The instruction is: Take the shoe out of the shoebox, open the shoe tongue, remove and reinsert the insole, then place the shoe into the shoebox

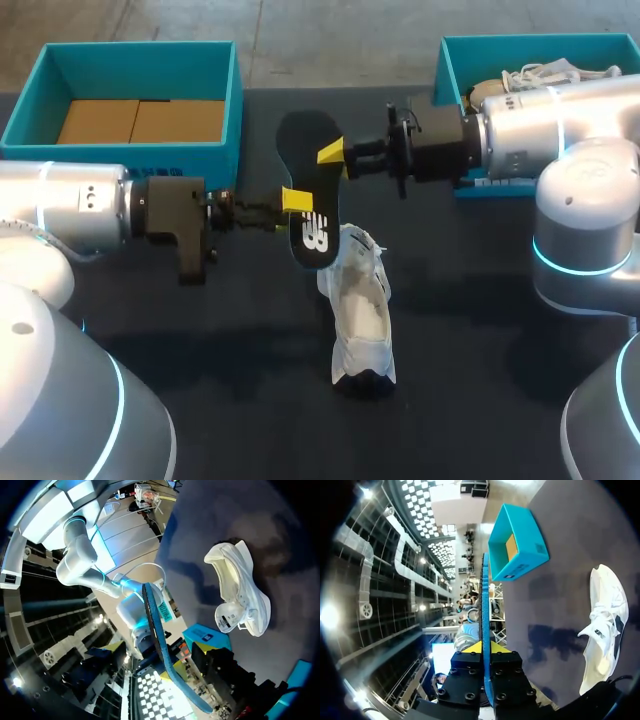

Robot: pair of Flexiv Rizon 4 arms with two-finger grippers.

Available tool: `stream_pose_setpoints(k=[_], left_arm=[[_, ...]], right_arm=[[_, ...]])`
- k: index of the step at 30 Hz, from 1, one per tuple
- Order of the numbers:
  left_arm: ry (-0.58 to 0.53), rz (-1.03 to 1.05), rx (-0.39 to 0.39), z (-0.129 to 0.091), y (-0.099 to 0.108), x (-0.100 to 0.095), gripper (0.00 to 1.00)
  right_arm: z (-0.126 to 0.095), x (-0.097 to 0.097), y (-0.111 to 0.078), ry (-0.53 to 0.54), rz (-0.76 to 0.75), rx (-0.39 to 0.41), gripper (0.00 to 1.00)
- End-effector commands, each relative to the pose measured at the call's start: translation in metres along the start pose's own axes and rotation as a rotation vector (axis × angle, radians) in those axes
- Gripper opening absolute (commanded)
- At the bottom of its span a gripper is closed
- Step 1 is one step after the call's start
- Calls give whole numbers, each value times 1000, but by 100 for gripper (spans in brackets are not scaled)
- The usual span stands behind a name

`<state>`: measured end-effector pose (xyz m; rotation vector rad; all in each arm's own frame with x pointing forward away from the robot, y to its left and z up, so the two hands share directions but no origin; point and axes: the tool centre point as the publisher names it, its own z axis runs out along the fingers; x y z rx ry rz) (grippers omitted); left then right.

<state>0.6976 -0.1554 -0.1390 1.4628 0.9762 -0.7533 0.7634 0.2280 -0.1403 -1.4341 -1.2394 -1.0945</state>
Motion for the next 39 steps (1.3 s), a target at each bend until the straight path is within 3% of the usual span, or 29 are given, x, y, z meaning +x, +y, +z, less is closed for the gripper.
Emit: stream_pose_setpoints(k=[1, 10, 20, 28, 36, 39], left_arm=[[4, -10, -1, -7, -1, -2, 100], [33, -54, -4, -19, 5, 3, 100], [182, -143, 35, -42, 21, 8, 100], [425, -272, 140, -60, 38, 13, 100], [577, -206, 266, -69, 58, 4, 100], [577, -206, 266, -69, 58, 4, 100]], right_arm=[[-2, -5, -1, 4, 3, -3, 0], [-5, -12, 1, 8, 1, -6, 0], [-8, -27, 2, 2, -19, -3, 0], [-8, -36, 2, -4, -33, -10, 0], [-10, -44, 2, -9, -42, -36, 0], [-11, -45, 3, -25, -35, -38, 0]])
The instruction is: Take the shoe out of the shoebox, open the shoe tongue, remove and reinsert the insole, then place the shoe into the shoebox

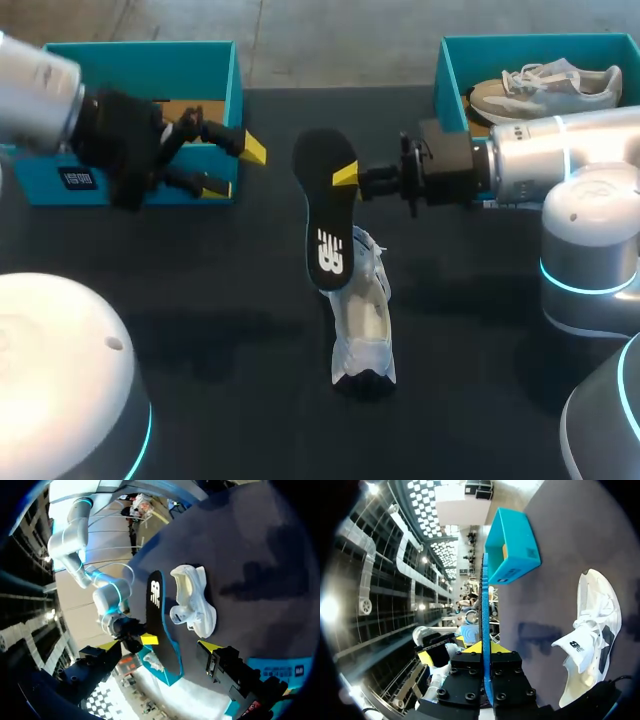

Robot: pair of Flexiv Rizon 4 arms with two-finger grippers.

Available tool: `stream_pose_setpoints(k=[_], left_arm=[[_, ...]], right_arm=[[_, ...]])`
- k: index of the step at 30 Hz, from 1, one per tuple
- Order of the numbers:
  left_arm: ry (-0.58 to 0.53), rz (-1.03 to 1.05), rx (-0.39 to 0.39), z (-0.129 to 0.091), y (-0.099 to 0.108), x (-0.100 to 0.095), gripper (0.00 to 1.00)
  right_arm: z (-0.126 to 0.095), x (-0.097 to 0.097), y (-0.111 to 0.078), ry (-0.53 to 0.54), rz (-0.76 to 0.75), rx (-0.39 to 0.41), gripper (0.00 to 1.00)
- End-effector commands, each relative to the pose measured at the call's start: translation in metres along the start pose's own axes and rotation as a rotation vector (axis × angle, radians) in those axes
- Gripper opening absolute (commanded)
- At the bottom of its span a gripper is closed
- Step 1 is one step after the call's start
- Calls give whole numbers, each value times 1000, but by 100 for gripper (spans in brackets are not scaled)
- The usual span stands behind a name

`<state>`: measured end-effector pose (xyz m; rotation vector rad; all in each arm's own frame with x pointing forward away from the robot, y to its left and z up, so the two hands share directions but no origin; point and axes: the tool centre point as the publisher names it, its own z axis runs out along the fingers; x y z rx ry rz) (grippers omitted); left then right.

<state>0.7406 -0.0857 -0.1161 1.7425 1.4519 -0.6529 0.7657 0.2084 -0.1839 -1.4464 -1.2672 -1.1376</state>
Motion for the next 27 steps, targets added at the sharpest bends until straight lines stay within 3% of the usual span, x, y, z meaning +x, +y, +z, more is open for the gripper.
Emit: stream_pose_setpoints(k=[1, 13, 18, 27], left_arm=[[123, 1, 94, -4, 7, -5, 100], [123, 1, 94, -4, 7, -5, 100], [259, -115, 61, 4, 10, -26, 100], [408, -243, 83, 23, 26, -34, 100]], right_arm=[[0, 1, -5, -14, 3, -7, 0], [0, 1, -5, -14, 3, -7, 0], [-1, -2, -4, -39, 6, -15, 0], [-8, -18, -8, -61, 9, -30, 0]])
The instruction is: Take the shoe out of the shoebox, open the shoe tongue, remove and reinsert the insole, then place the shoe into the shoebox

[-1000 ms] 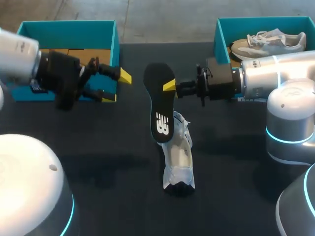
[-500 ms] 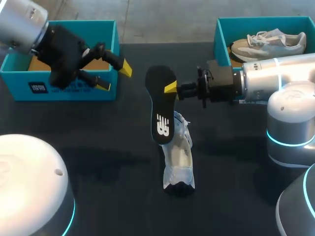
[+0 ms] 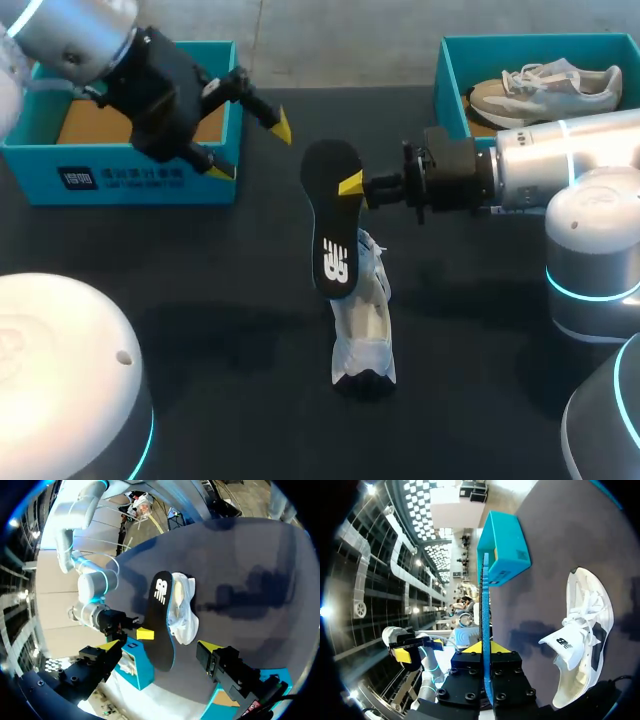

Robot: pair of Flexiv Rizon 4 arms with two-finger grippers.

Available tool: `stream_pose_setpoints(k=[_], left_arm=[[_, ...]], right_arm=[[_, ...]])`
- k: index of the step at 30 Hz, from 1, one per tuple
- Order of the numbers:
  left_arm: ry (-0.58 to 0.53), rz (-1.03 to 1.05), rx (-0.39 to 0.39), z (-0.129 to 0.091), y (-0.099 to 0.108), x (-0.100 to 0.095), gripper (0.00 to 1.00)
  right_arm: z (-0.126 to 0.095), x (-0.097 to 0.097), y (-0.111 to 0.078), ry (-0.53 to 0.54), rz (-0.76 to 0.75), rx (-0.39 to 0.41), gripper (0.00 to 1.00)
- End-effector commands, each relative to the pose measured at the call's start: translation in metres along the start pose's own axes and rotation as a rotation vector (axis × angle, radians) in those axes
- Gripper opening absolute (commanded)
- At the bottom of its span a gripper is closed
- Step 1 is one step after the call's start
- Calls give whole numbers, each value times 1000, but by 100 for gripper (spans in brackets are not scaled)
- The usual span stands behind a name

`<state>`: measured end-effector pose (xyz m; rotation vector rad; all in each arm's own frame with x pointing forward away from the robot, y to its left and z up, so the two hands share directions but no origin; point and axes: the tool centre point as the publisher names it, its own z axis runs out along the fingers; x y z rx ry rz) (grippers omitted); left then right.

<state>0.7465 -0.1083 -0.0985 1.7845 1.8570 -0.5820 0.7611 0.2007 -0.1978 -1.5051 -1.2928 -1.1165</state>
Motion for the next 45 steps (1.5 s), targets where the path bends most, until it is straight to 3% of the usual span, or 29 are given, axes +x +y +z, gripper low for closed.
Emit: stream_pose_setpoints(k=[1, 8, 17, 31, 45], left_arm=[[131, -39, 24, 12, 16, -16, 100], [207, -162, 55, 30, 34, -14, 100], [314, -193, 75, 39, 39, -22, 100], [459, -56, 65, 37, 37, -33, 100], [481, -5, 61, 34, 36, -38, 100]], right_arm=[[-3, -4, -6, -6, 4, -9, 0], [-2, -13, -8, -43, 11, -18, 0], [7, -18, -8, -58, 2, 13, 0], [9, -34, -11, -67, 22, 52, 0], [9, -34, -11, -67, 22, 52, 0]])
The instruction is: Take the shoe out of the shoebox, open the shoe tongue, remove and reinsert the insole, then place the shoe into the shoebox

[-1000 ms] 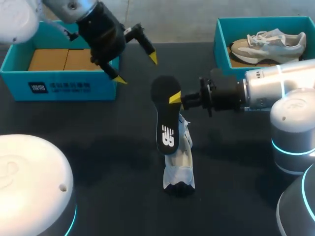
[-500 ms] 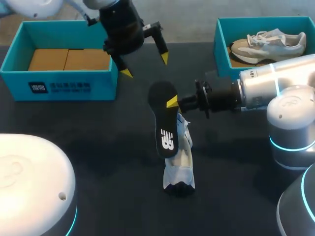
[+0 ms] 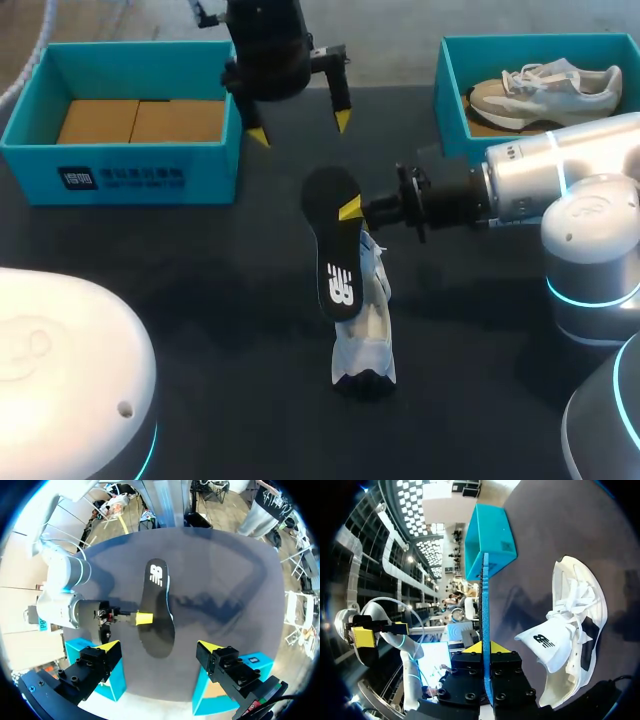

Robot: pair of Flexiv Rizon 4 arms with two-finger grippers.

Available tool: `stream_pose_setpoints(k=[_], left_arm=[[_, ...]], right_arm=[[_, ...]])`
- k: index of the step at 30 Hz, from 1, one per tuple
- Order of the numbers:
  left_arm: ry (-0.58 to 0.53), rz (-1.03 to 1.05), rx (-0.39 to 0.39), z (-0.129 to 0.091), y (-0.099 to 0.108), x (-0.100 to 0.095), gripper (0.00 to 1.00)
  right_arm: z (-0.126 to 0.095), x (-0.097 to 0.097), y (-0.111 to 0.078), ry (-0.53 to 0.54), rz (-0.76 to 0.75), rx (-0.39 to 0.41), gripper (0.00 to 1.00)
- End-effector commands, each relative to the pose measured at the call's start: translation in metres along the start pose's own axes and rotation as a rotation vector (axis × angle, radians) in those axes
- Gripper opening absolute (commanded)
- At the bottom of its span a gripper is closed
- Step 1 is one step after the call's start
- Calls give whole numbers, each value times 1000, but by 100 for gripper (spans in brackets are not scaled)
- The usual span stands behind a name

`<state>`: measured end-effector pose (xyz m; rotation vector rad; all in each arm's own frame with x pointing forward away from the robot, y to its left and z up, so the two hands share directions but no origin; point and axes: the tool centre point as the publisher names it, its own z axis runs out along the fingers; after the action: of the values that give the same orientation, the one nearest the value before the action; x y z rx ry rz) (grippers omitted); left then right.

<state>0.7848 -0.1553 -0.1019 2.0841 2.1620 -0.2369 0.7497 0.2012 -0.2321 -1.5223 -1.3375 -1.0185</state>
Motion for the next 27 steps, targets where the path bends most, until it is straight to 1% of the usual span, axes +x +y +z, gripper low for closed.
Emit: stream_pose_setpoints(k=[1, 7, 10, 13, 18, 21, 24, 25, 27], left_arm=[[17, 5, 2, -1, 0, -1, 100], [15, 13, 2, -1, -2, 2, 100], [-26, 8, -14, -2, -3, 6, 100], [-112, -4, -23, -3, -4, 12, 100], [-294, -28, -32, -5, -9, 27, 100], [-388, -42, -36, -5, -13, 34, 100], [-483, -55, -58, -7, -16, 41, 100], [-499, -63, -58, -8, -16, 42, 100], [-584, -81, -68, -8, -17, 47, 100]], right_arm=[[1, 0, -1, -2, 1, -3, 0], [1, 0, -1, -2, 1, -3, 0], [1, 0, -1, -2, 1, -3, 0], [1, 0, -1, -2, 1, -3, 0], [1, 0, -1, -2, 1, -3, 0], [1, 0, -1, -2, 1, -3, 0], [1, 0, -1, -2, 1, -3, 0], [1, 0, -1, -2, 1, -3, 0], [1, 0, -1, -2, 1, -3, 0]])
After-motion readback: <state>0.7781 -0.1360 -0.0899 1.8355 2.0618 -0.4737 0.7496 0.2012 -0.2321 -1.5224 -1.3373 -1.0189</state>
